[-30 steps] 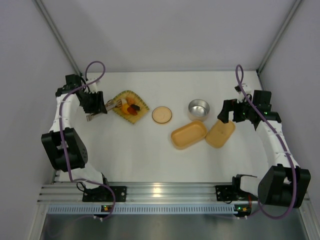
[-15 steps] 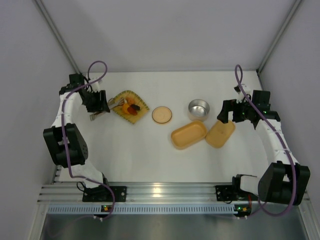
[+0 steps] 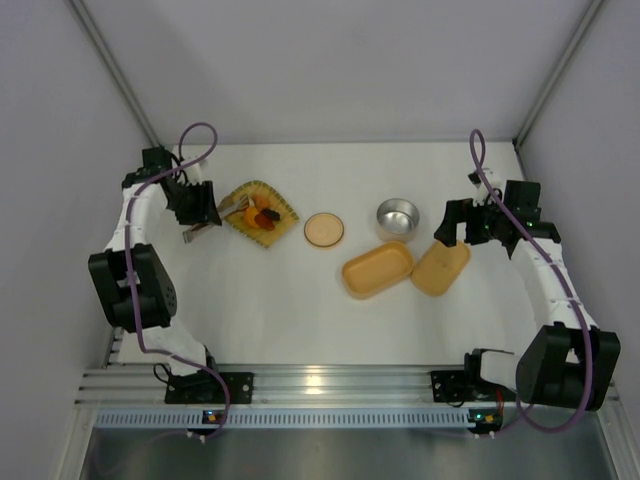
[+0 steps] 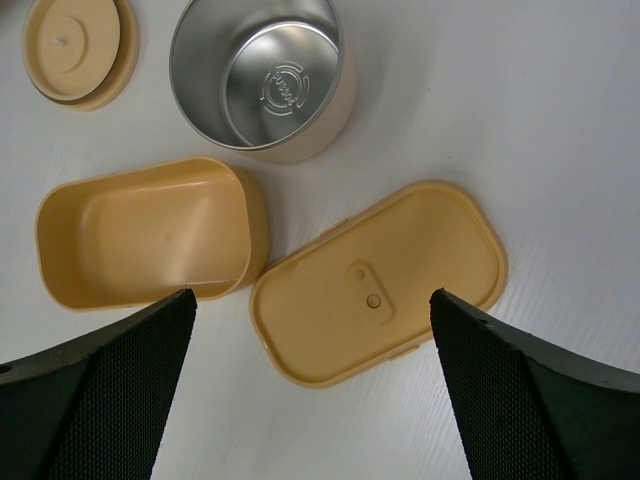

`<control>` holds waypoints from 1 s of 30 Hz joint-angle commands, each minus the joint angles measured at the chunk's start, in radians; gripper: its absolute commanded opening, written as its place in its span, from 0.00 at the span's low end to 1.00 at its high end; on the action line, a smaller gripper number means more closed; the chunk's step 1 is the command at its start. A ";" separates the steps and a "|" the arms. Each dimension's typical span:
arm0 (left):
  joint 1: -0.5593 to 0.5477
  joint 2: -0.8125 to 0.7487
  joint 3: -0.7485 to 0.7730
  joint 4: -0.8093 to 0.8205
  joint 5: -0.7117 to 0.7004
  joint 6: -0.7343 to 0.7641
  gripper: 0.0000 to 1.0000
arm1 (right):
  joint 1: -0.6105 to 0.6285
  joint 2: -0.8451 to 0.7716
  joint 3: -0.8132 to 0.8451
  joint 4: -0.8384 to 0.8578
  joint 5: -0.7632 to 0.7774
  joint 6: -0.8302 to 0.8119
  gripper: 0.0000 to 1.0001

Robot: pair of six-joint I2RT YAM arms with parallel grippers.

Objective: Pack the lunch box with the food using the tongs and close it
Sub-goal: Pick up the fake food from the plate.

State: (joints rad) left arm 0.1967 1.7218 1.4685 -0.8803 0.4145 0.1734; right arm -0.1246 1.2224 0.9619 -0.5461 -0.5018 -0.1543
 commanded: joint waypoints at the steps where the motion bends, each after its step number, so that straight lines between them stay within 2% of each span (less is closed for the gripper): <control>1: -0.006 0.005 0.019 0.032 0.033 -0.014 0.50 | 0.006 0.005 0.001 0.052 -0.018 0.004 0.99; 7: -0.013 0.031 0.016 0.037 0.027 -0.022 0.50 | 0.006 0.003 0.003 0.048 -0.017 -0.001 0.99; 11: -0.013 0.039 0.016 0.038 0.026 -0.028 0.46 | 0.006 0.003 0.003 0.044 -0.011 -0.008 0.99; 15: -0.013 0.032 0.021 0.037 0.026 -0.029 0.30 | 0.006 0.002 0.005 0.043 -0.011 -0.007 0.99; 25: -0.011 -0.054 0.053 0.035 0.018 -0.040 0.10 | 0.006 -0.017 0.008 0.037 -0.014 -0.001 0.99; 26: -0.011 -0.063 0.059 0.040 0.004 -0.044 0.02 | 0.006 -0.017 0.008 0.035 -0.014 -0.001 0.99; 30: -0.011 -0.114 0.099 0.047 -0.003 -0.054 0.00 | 0.006 -0.024 0.012 0.028 -0.014 -0.002 0.99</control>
State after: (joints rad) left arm 0.1871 1.6989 1.4975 -0.8745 0.4061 0.1383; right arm -0.1246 1.2224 0.9619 -0.5465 -0.5007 -0.1555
